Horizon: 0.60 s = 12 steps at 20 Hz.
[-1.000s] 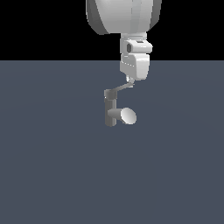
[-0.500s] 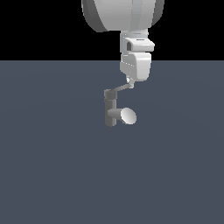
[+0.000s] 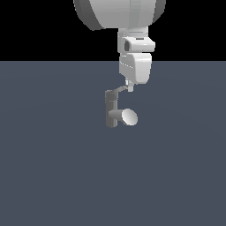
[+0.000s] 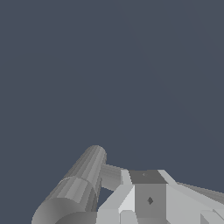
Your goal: Turn on the faucet by rotating a designated handle.
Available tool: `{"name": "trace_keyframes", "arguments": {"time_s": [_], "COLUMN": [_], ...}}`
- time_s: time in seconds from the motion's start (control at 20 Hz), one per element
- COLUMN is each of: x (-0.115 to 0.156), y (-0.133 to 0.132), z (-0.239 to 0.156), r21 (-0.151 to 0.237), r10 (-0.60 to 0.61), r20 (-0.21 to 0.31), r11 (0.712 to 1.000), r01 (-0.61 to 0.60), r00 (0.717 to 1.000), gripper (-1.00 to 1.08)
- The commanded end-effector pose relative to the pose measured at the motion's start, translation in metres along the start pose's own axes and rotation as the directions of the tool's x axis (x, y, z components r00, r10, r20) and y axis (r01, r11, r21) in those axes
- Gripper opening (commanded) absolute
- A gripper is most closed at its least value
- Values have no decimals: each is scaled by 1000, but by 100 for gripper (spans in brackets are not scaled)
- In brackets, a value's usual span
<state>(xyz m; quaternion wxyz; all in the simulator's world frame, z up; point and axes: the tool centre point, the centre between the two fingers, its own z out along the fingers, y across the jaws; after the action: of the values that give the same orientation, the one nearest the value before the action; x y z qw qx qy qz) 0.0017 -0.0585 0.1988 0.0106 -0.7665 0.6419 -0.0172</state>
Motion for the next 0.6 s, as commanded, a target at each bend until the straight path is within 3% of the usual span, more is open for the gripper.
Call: {"name": "trace_keyframes", "arguments": {"time_s": [0.0, 0.05, 0.55], "x": [-11, -3, -60], "y": [14, 2, 17], "z": [16, 2, 11], "r21": [-37, -3, -28], "r10": [-7, -3, -5], "r20": [13, 1, 9], "r11": [999, 1000, 1000], "r01": [7, 3, 5], "r00": [1000, 1000, 1000], "gripper": [-100, -100, -100]}}
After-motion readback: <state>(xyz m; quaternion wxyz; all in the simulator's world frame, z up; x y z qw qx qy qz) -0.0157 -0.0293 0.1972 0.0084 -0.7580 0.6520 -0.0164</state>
